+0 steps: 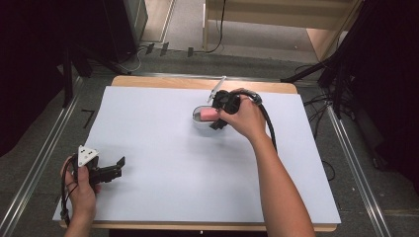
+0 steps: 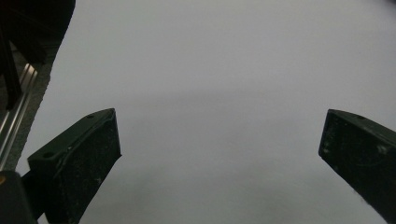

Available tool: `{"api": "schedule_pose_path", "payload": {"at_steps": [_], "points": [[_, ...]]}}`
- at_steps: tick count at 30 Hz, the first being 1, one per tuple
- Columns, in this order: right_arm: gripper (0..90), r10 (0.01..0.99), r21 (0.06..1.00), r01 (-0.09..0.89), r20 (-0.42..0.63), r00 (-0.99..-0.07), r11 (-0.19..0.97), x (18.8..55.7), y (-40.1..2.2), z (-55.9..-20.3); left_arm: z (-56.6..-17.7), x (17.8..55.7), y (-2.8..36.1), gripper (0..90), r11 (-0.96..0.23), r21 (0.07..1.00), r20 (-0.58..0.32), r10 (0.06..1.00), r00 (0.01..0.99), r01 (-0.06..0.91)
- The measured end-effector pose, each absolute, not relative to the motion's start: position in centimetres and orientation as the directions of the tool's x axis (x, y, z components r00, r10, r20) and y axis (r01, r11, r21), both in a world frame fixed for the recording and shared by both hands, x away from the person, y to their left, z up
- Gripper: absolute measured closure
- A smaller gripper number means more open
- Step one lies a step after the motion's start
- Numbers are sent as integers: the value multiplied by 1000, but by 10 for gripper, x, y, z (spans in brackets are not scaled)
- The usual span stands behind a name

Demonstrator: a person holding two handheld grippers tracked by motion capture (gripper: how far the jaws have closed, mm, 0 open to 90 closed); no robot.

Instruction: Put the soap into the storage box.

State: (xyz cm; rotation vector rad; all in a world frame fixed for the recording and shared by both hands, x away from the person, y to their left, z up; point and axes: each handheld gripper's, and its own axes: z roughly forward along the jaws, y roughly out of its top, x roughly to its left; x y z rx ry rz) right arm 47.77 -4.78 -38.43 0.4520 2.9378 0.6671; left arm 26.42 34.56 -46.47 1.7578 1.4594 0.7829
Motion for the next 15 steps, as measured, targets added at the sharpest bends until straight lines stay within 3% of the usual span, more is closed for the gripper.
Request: {"api": "schedule_pose_path", "payload": {"at_steps": [9,15], "points": [[152,408,494,368,30,-913,788,456,-69,-392,-465,264,345,0,-113,824,18,985,174,556],[130,451,500,381,-22,-892,777,443,-79,-400,-465,264,345,0,-118,825,24,985,174,553]]}}
